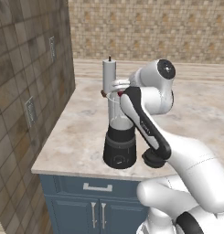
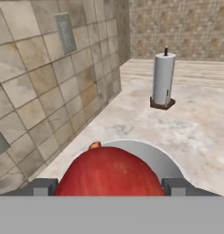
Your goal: Grab the onion and lemon wedge from the fridge, place them in the blender, close the lid, and turn on the blender to create a marinade.
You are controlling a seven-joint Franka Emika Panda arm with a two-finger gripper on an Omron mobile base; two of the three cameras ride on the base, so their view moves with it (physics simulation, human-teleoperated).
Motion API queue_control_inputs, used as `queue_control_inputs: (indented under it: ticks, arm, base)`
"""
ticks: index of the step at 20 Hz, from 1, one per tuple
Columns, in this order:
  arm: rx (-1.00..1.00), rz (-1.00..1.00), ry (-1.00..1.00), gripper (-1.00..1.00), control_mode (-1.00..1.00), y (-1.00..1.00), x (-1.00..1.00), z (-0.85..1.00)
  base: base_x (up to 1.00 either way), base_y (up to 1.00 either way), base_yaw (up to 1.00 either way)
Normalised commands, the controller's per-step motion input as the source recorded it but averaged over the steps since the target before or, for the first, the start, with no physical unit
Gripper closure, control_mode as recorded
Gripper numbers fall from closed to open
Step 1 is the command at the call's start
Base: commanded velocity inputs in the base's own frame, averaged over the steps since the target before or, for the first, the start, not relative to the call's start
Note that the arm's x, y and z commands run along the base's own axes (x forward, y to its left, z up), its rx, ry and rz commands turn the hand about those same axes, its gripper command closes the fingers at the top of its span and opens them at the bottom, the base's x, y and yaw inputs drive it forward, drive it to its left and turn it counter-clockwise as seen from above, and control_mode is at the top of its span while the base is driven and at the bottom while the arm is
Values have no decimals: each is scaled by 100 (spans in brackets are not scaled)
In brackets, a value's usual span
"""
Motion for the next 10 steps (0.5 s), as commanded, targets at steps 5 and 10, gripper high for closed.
queue_control_inputs:
  ticks: [5, 10]
  arm:
    - [0, 1, 1, 100, -100, 2, 47, -24]
    - [0, 0, 7, 100, -100, 0, 33, 0]
  base:
    - [0, 0, 0]
    - [0, 0, 0]
